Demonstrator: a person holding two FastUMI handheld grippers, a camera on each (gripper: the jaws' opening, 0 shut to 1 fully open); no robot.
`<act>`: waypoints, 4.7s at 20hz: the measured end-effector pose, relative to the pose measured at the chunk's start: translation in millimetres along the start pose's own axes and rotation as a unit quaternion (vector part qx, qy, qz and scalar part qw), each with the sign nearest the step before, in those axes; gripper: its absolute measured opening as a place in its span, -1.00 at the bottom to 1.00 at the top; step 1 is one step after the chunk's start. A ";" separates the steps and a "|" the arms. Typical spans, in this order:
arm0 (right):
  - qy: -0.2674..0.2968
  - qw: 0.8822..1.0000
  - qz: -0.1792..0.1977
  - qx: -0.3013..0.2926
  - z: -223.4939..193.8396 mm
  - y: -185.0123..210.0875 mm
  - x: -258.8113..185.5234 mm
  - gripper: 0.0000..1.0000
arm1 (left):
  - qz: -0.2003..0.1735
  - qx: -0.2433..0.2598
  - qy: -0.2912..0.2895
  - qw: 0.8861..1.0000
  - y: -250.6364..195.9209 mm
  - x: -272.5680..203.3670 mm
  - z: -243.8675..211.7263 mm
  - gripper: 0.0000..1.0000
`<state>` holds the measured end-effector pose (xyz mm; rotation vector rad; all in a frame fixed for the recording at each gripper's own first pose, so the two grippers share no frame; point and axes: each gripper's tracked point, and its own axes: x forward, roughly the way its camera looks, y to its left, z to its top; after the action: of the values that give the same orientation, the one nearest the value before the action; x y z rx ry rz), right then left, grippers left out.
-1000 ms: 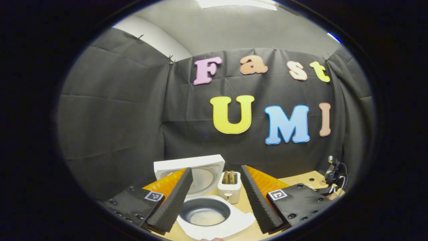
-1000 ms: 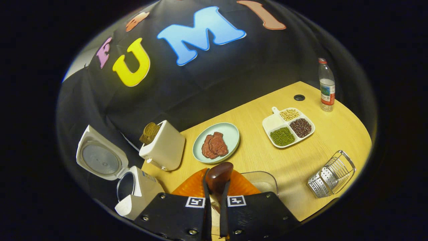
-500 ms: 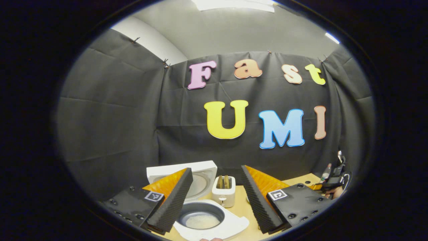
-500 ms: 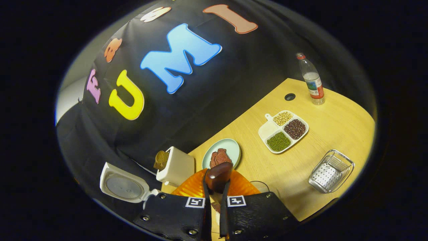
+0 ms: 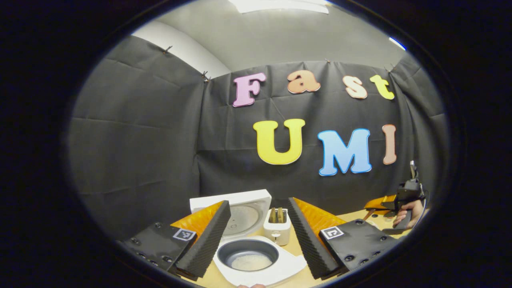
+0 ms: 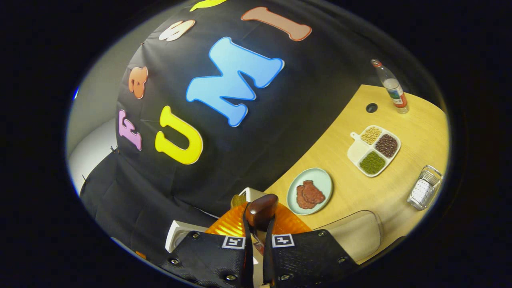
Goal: Close the left gripper, press the button to open the rice cooker; take a wooden spoon from the chopstick holder with the right hand, scoop a spoonful of rice and pour it into the rice cooker, then put the wooden spoon back into the chopstick holder.
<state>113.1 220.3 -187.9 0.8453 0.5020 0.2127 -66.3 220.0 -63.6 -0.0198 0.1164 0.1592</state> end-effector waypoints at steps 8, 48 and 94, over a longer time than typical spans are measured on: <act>0.049 0.996 0.071 -0.025 -76.5 99.6 47.9 -0.81 | 0.044 -0.009 -0.006 0.999 46.0 -26.8 1.8 0.95; 0.058 0.878 0.182 -0.438 -242.7 224.3 84.0 -0.80 | 0.050 -0.011 -0.031 0.998 116.6 -13.6 0.5 1.00; -0.106 0.938 0.075 -0.323 66.4 135.9 -114.0 -0.82 | -0.104 -0.022 -0.037 0.994 -76.7 56.3 34.1 1.00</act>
<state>50.3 222.4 -9.2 0.2544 0.1403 0.3951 5.0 154.2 -35.5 -0.0696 0.0369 -0.0455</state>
